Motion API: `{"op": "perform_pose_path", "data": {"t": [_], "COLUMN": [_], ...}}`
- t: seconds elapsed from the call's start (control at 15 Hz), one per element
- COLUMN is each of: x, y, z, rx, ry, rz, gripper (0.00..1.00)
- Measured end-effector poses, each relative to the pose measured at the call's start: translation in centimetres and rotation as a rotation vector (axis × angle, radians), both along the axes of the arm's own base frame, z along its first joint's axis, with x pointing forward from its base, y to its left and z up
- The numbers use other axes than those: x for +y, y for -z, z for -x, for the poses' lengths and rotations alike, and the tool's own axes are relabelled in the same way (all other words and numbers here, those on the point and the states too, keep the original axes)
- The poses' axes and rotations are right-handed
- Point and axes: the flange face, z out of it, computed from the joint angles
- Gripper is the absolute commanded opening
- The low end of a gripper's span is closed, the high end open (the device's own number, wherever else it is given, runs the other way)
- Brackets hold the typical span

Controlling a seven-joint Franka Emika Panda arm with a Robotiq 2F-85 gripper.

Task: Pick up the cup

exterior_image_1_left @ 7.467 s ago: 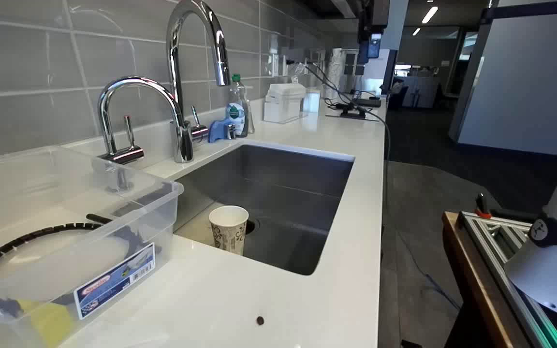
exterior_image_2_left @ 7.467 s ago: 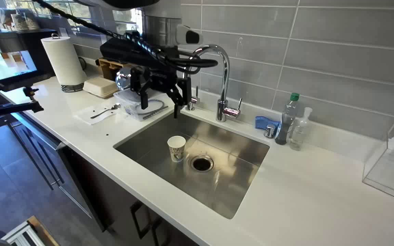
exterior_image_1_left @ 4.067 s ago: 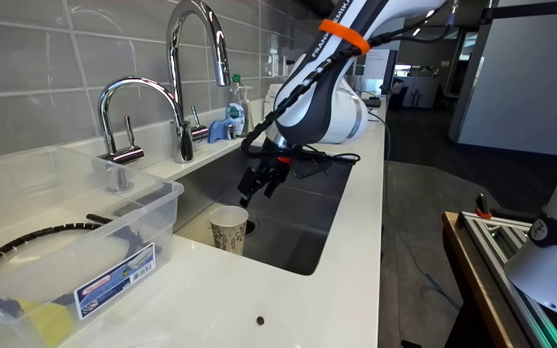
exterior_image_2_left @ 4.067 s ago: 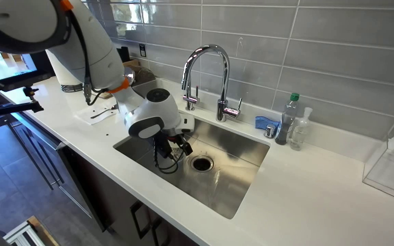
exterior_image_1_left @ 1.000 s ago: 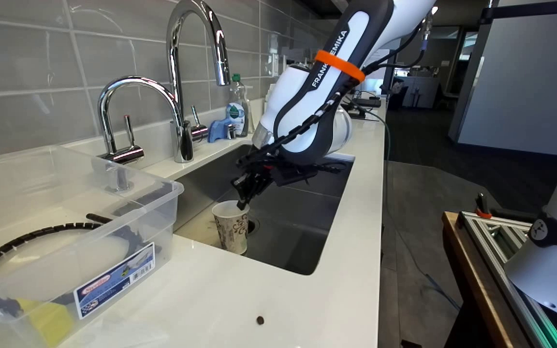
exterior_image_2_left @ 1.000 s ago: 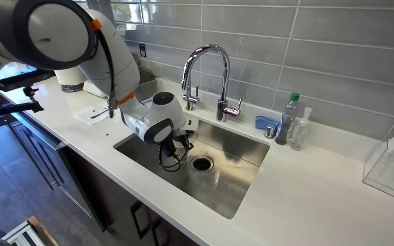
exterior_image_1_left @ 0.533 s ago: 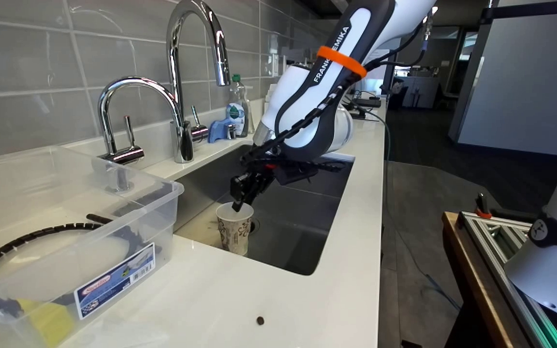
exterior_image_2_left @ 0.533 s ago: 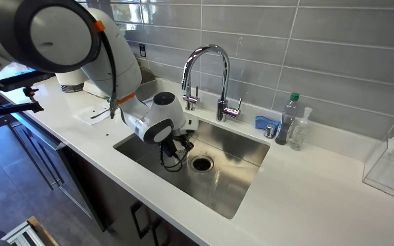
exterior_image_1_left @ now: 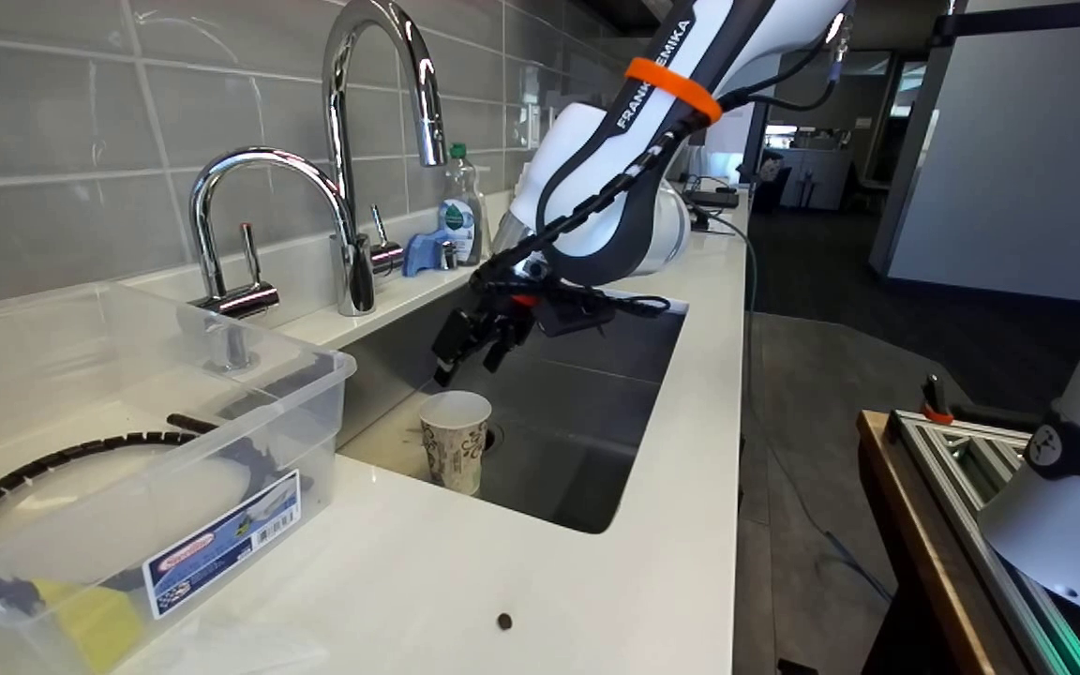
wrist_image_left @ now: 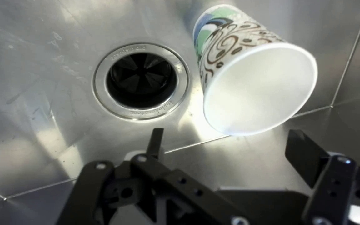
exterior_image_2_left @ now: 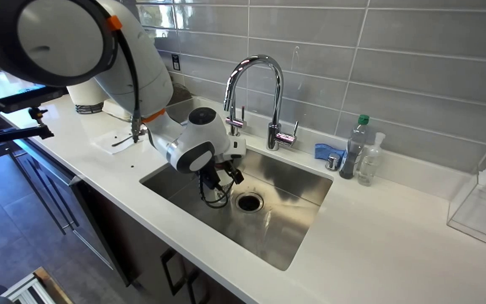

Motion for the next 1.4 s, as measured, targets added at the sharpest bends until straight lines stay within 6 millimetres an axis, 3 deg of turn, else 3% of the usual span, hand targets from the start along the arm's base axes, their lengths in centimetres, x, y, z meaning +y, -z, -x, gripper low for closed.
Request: {"op": "perform_pose_path", "data": {"t": [0.2,0.4,0.67,1.0,1.4], "x": [-0.1,0.5,1.0,-0.1,-1.1], "y": [-0.8,-3.5,-8.8,-15.1,-25.6], "z": [0.1,0.2,1.1,3.6,6.2], "rx": [-0.013,-0.06,-0.1,0.046,0.159], "ry": [-0.016,-0.077,-0.124,-0.153,-0.11], "rz": [0.004,0.007,0.028,0.06,0.095], "gripper": [1.0,1.0,1.0,1.0,1.0]}}
